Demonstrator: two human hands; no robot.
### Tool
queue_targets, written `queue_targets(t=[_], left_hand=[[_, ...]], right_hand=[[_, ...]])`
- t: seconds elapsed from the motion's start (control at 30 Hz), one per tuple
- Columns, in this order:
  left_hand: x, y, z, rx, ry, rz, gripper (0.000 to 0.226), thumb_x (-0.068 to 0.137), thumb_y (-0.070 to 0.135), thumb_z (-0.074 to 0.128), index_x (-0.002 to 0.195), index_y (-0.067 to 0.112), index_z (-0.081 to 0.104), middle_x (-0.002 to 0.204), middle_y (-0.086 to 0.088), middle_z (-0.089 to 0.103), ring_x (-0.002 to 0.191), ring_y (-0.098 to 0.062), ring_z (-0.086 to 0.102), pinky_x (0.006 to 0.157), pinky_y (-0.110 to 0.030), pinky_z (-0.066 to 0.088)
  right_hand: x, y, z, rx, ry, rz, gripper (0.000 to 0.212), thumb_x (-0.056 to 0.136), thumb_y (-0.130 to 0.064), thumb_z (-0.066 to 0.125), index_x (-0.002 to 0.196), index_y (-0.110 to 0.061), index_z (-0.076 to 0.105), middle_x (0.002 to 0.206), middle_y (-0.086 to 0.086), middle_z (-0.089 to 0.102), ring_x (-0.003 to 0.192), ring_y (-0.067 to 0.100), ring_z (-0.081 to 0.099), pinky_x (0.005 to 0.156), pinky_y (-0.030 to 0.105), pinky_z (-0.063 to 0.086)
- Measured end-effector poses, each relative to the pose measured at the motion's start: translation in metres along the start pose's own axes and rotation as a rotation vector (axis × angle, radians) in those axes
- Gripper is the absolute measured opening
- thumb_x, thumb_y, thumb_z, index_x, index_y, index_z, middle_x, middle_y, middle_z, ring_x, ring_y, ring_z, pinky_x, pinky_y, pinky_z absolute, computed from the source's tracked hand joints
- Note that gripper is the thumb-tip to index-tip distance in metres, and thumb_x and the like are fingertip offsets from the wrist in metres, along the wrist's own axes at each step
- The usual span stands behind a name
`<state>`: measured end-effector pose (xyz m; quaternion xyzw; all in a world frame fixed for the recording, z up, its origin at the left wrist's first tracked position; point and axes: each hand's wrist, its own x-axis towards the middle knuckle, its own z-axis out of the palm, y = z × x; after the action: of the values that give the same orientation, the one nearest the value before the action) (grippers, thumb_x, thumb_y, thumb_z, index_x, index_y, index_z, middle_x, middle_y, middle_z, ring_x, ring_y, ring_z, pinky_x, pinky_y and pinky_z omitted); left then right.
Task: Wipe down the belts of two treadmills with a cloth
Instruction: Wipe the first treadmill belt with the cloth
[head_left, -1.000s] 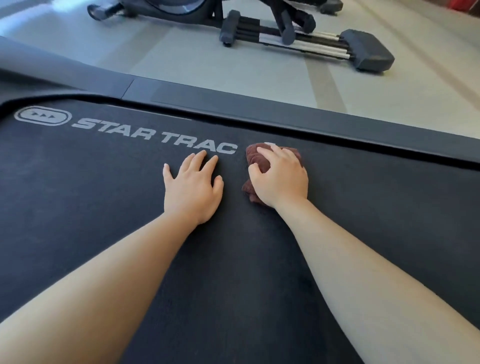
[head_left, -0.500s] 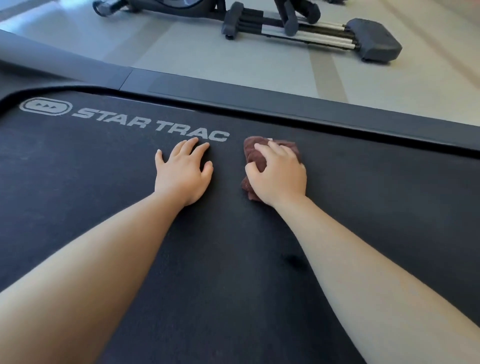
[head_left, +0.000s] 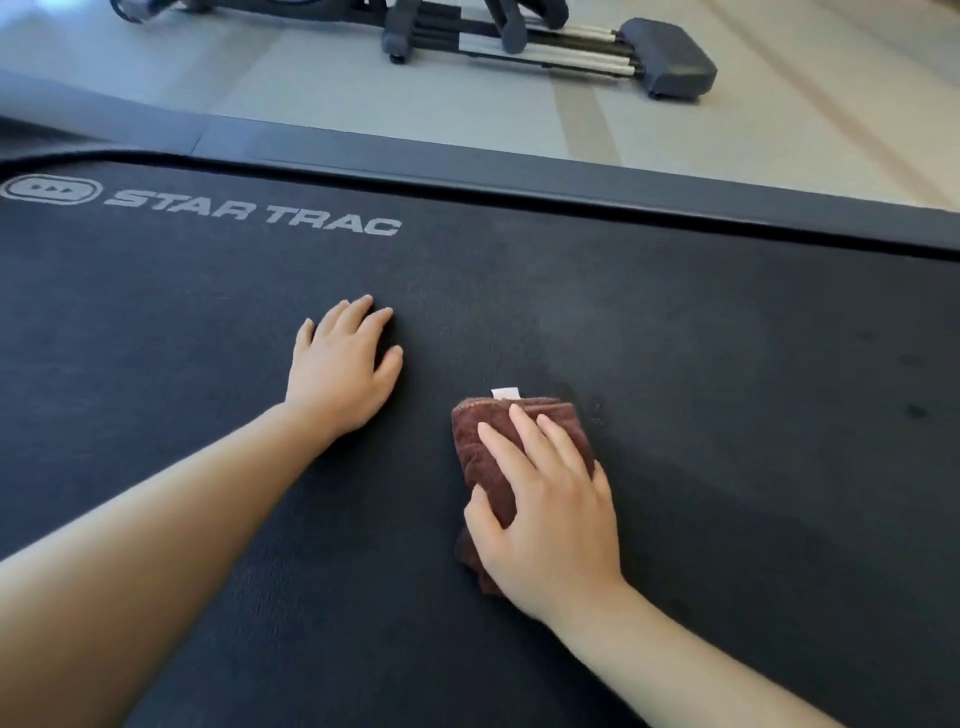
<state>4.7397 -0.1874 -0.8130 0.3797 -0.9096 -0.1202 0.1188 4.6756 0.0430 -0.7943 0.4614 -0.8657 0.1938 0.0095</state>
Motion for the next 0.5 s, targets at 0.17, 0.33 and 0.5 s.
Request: queue_targets(t=[0.17,0.33,0.5], left_hand=[[-0.031,0.011,0.001,0.015,-0.022,0.050,0.050,0.095,0.038,0.038,0.142,0.021,0.036,0.154,-0.001,0.026,0.143,-0.020,0.015,0.114,-0.047,0.009],[-0.048,0.015,-0.002,-0.008,-0.029,0.039,0.049,0.096,0.037,0.036,0.143,0.021,0.034,0.154,0.001,0.024,0.143,-0.018,0.014,0.115,-0.042,0.008],[-0.056,0.013,-0.008,-0.038,-0.043,0.052,0.048,0.097,0.034,0.037,0.143,0.021,0.034,0.154,0.001,0.025,0.143,-0.018,0.015,0.116,-0.040,0.008]], right_hand=[[0.066,0.006,0.006,0.033,-0.029,0.075,0.052,0.081,-0.046,0.038,0.129,-0.034,0.054,0.147,-0.007,0.041,0.135,0.018,0.032,0.105,0.049,0.031],[0.119,0.011,0.014,0.004,-0.051,0.171,0.051,0.088,-0.046,0.042,0.136,-0.031,0.047,0.152,-0.004,0.034,0.138,0.021,0.026,0.109,0.051,0.025],[0.070,0.009,0.008,0.004,-0.091,0.064,0.053,0.087,-0.046,0.043,0.138,-0.033,0.045,0.153,-0.004,0.031,0.141,0.020,0.023,0.109,0.052,0.022]])
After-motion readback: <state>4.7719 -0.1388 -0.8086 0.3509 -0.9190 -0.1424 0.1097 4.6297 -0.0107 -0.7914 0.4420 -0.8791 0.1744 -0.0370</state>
